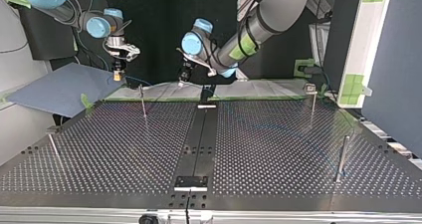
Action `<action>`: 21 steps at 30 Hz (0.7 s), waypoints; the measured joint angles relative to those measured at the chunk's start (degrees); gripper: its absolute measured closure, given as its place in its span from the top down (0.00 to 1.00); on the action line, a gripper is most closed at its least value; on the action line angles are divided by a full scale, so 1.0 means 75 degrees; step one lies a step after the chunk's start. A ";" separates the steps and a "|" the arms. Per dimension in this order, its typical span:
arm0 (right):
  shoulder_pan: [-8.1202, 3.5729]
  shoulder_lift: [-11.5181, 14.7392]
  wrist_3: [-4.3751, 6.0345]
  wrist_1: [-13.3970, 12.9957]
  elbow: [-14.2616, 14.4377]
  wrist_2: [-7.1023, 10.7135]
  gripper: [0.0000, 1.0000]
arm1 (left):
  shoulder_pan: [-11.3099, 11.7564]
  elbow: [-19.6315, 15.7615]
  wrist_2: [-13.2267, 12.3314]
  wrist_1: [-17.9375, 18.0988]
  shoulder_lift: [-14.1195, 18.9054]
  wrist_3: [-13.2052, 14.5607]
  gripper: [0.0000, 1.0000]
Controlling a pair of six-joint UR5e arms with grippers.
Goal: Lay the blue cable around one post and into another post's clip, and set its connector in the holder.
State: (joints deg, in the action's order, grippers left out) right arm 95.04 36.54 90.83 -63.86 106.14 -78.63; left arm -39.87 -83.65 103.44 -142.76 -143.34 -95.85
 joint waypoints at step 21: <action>-0.0339 0.0001 0.0085 -0.0014 0.0000 -0.0164 0.00 | -0.0798 0.0934 0.0030 -0.0093 -0.0881 -0.0606 0.00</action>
State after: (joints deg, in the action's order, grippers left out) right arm 92.50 36.55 91.47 -63.96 106.14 -79.86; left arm -45.85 -76.65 103.67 -143.46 -149.95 -100.39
